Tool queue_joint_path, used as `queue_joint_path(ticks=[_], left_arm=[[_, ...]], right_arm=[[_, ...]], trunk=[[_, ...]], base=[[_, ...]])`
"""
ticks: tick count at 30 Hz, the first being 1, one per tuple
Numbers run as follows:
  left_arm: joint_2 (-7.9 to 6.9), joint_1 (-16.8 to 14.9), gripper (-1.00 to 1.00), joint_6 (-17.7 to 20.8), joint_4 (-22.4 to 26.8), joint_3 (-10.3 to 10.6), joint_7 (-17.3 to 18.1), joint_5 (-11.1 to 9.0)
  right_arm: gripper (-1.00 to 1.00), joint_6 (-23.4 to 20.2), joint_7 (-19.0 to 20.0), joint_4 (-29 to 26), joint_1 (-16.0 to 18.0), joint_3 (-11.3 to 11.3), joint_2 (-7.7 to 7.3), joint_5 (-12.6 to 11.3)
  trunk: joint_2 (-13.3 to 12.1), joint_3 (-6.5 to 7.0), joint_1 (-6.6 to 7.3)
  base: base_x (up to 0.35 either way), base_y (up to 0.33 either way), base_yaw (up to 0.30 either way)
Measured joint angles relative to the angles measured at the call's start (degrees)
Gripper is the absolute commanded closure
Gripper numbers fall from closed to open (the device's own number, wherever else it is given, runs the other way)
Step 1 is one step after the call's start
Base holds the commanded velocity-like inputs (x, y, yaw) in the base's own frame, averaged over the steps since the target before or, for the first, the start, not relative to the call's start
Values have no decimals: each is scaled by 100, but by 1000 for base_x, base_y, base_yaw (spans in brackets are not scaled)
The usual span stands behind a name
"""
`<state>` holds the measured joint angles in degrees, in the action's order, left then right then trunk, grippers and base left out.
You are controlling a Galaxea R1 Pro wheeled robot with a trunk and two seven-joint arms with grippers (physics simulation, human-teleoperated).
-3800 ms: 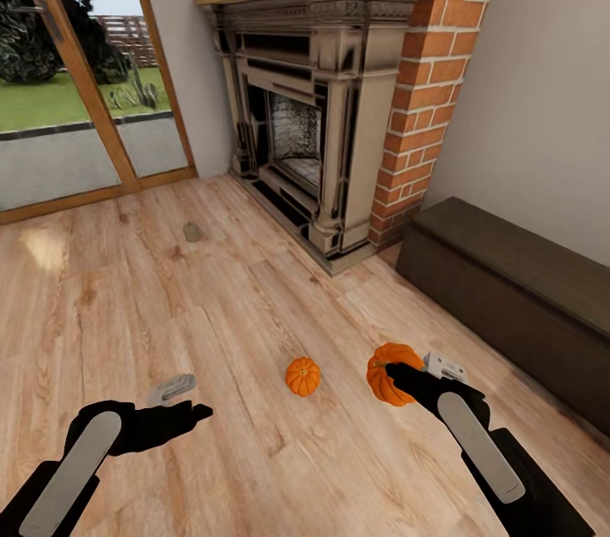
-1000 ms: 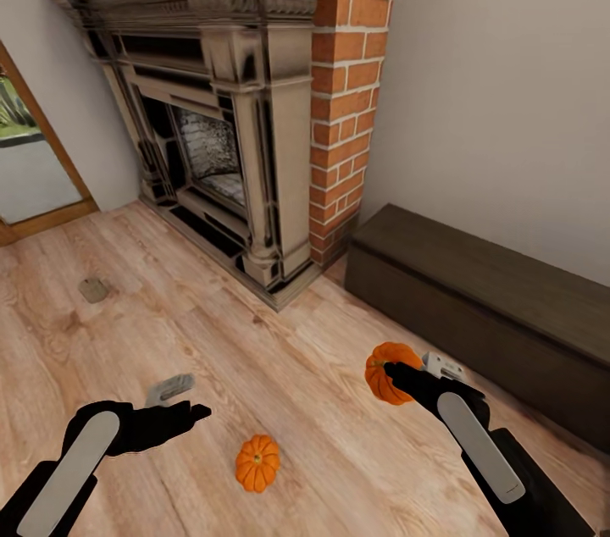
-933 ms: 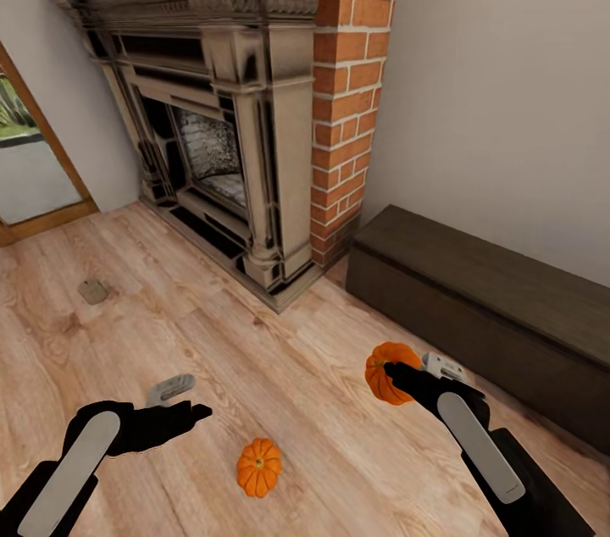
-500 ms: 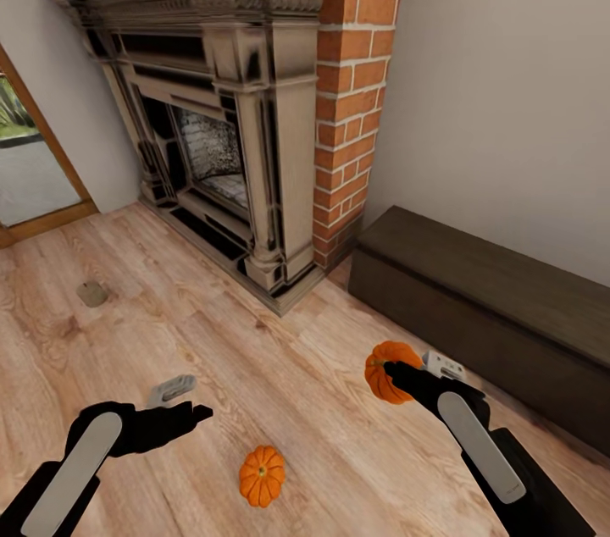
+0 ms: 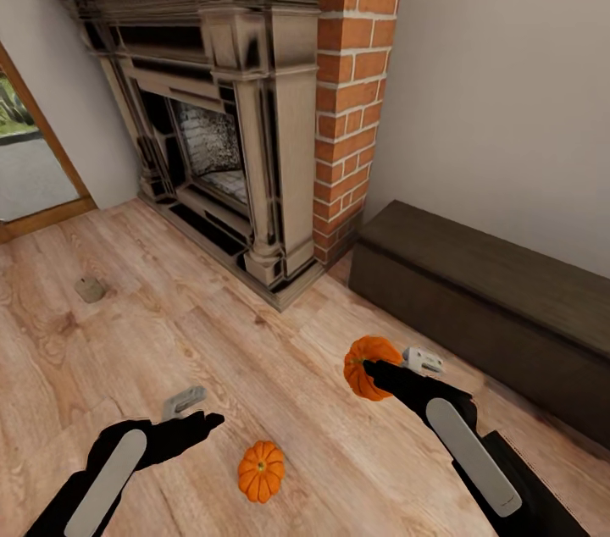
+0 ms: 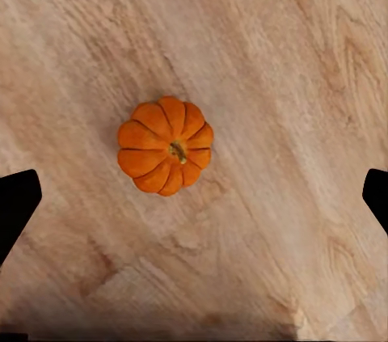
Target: Place each of the two pumpkins and all three candles from the living room inside a cabinet in the living room (use any cabinet), then make sure every cabinet is closed, and position the cauldron so it is next to a table in the living room.
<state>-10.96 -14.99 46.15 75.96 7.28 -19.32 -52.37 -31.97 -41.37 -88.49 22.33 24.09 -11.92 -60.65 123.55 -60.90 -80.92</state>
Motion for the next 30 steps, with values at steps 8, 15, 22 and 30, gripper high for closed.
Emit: queue_joint_path(ticks=[8, 15, 22, 30], left_arm=[[38, -2, -100, -488, -515, -17, 1386, 878], [24, -1, -100, -581, -494, -18, 1470, 933], [-28, -1, -100, -579, -379, -43, 1623, 907], [-33, -1, -100, -579, -367, -49, 1777, 902]], right_arm=[[100, -15, 1025, -24, 99, 96, 4, 30], [100, -19, 1204, -20, 107, 94, 1, 55], [100, 9, 1212, -18, 107, 86, 1, 57], [100, 40, 1212, -18, 107, 67, 1, 56]], trunk=[[321, -143, -176], [602, -269, -329], [883, -395, -483], [1203, -538, -659]], base=[[0, 0, 0], [0, 0, 0], [0, 0, 0], [0, 0, 0]])
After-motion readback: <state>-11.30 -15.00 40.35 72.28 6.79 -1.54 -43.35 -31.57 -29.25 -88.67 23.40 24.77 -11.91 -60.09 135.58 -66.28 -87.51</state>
